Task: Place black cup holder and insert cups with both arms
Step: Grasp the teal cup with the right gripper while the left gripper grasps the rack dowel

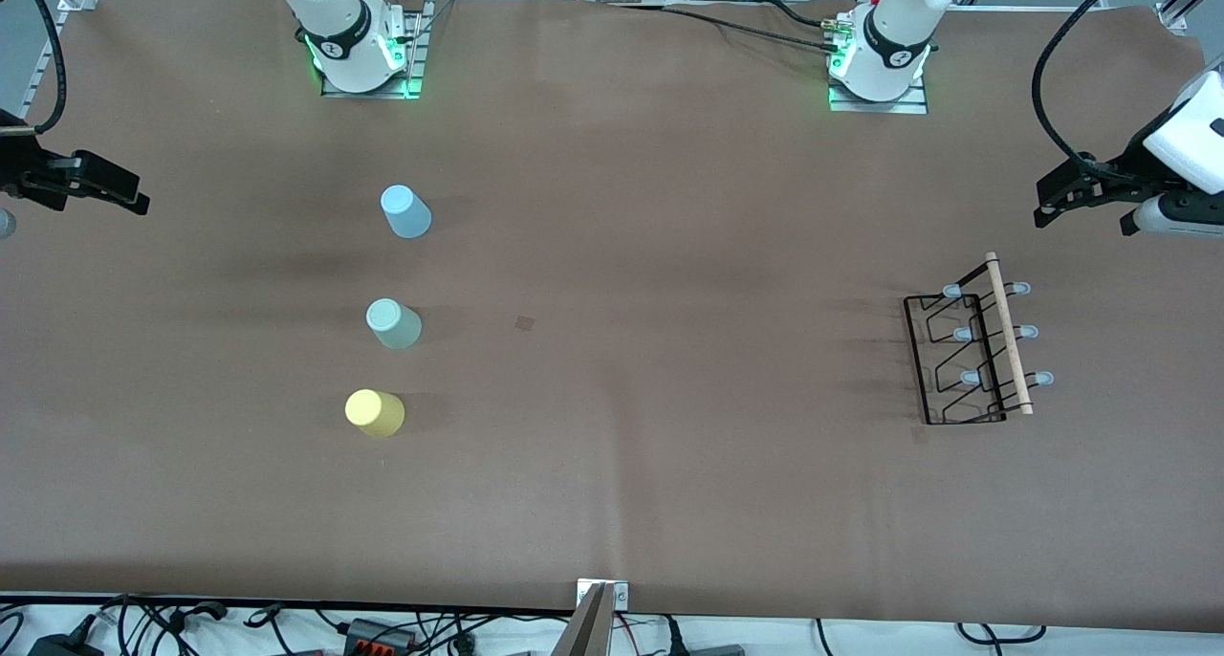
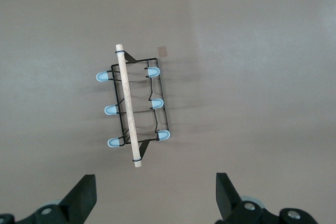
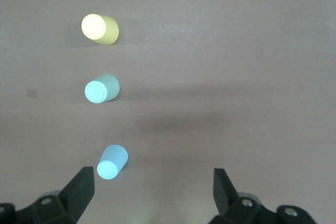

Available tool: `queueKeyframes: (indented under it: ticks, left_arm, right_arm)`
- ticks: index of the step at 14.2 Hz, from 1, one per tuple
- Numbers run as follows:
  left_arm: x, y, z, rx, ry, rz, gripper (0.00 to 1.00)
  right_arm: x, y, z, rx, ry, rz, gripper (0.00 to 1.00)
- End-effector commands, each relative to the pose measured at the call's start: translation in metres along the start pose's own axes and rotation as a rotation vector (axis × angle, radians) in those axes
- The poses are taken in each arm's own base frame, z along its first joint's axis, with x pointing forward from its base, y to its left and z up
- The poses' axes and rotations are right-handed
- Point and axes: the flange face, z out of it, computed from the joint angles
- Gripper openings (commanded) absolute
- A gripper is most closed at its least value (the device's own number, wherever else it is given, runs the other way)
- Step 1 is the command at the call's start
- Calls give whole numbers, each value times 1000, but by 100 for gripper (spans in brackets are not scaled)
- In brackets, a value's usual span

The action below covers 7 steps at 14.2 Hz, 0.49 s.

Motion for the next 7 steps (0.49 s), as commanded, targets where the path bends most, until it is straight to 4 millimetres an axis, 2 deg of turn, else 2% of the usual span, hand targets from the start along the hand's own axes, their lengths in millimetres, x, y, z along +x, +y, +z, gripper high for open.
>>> queueKeyframes:
  ticks: [1,5,7]
  left_arm:
    - [-2,-2,-3,19,-8,20,100]
    - [-2,-2,-3,19,-9,20,100]
    - [-2,-2,-3,18,-9,15,100]
  right_arm:
    - [-3,1,-3,19,7,4,100]
    - [-2,0,1,20,-3,-9,100]
    - [-1,-3,19,22,-43,-15,100]
